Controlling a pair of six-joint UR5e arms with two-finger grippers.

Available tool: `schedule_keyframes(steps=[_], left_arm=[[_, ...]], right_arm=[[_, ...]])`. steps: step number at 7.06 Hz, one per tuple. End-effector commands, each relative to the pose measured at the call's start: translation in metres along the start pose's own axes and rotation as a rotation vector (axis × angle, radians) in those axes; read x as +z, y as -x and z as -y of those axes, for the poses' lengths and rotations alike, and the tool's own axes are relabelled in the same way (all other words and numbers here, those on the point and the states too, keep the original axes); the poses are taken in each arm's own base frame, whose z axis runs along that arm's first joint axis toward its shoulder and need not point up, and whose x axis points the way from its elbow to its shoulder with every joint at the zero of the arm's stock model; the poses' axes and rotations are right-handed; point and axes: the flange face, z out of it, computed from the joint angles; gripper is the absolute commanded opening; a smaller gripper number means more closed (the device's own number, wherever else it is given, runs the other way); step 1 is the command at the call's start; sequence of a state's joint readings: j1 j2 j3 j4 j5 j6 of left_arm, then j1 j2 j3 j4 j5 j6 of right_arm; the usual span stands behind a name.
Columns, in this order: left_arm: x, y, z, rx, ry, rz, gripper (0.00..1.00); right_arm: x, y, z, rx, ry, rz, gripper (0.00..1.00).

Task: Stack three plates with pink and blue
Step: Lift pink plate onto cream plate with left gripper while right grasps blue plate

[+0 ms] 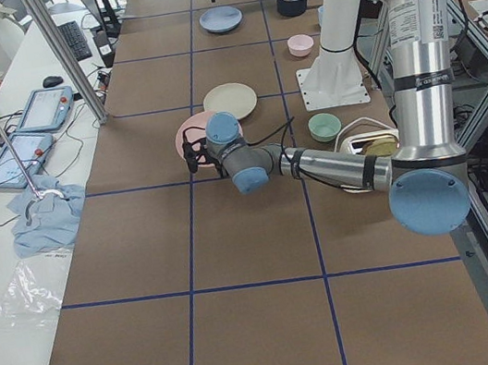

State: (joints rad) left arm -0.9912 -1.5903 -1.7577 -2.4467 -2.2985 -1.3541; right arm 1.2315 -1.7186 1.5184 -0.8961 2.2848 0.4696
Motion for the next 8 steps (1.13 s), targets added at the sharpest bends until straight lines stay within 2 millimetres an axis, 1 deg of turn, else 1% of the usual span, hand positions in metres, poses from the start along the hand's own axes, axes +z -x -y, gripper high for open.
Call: schedule_keyframes(steps=[1, 2, 3, 4, 5, 6, 7, 8], left_arm=[[0.025, -0.031, -0.012, -0.02, 0.003, -0.012, 0.0], [0.029, -0.043, -0.01, -0.021, 0.005, -0.01, 0.0], [0.034, -0.059, -0.009, -0.016, 0.004, -0.011, 0.0], [0.042, -0.07, -0.015, -0.037, 0.011, -0.014, 0.0], [0.051, -0.086, -0.018, -0.046, 0.009, -0.015, 0.0], [0.07, -0.103, -0.028, -0.043, 0.004, 0.001, 0.0], [0.084, -0.122, -0.033, -0.043, -0.003, 0.023, 0.0], [0.087, -0.127, -0.035, -0.044, -0.002, 0.024, 0.0]], right_arm=[[0.026, -0.004, -0.011, -0.011, 0.039, 0.0, 1.0], [0.027, -0.004, -0.012, -0.008, 0.044, 0.002, 0.92], [0.027, -0.004, -0.013, -0.006, 0.051, 0.01, 0.69], [0.03, -0.004, -0.014, -0.006, 0.057, 0.009, 0.46], [0.032, -0.005, -0.015, -0.008, 0.06, 0.008, 0.09], [0.031, -0.004, -0.015, -0.013, 0.058, 0.009, 0.0], [0.03, -0.005, -0.014, -0.01, 0.056, 0.01, 0.0], [0.027, 0.001, -0.013, -0.015, 0.054, 0.026, 0.0]])
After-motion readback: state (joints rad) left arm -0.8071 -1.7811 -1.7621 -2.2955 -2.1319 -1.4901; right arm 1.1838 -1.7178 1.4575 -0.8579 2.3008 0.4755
